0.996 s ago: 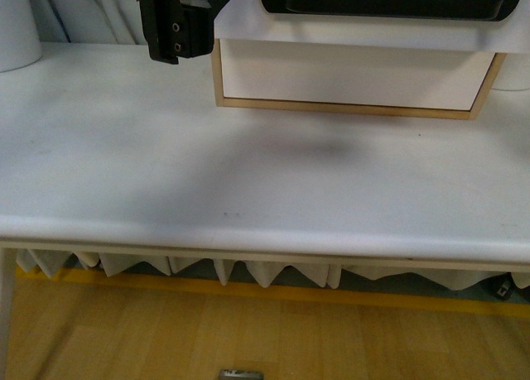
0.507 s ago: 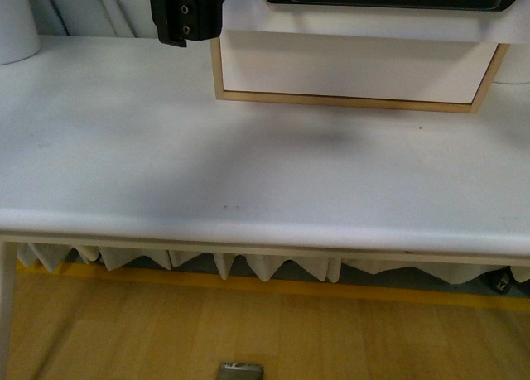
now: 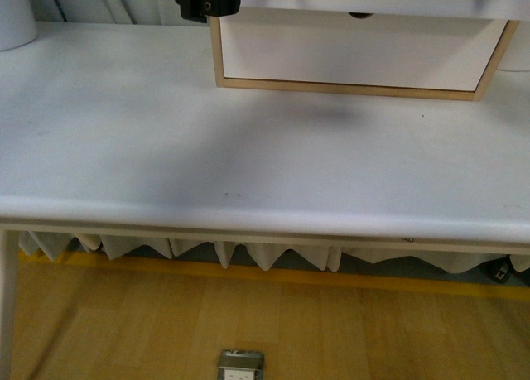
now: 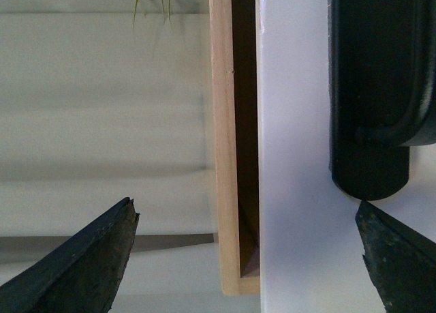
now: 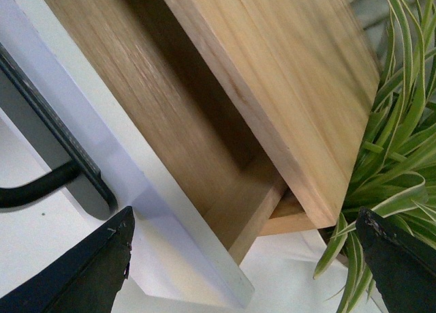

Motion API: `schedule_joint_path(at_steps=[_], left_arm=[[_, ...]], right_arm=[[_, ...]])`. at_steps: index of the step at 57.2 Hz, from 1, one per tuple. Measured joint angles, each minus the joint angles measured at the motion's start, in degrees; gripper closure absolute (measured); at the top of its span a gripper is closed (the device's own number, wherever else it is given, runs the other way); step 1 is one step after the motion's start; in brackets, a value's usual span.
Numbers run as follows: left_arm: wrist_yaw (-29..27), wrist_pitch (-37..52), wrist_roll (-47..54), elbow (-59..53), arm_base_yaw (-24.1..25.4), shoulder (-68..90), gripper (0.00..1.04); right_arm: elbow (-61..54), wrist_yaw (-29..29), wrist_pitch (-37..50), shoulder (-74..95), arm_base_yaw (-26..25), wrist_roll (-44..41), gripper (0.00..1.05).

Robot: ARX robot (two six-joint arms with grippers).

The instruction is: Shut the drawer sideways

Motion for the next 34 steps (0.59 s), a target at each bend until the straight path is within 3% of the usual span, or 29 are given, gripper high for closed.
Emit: schedule_joint_path(at_steps=[18,34], left_arm=[[-1.27,-3.65,0.5,13.75,0.0,9.64,0.06],[-0.77,-6.05,-0.31,17.42,0.02,11.72,0.06]], right_arm=[[6.64,1.09,1.84,7.48,-1.64,2.19,0.09],[9.42,2.05,3.58,10.75,-1.88,4.26,0.09]])
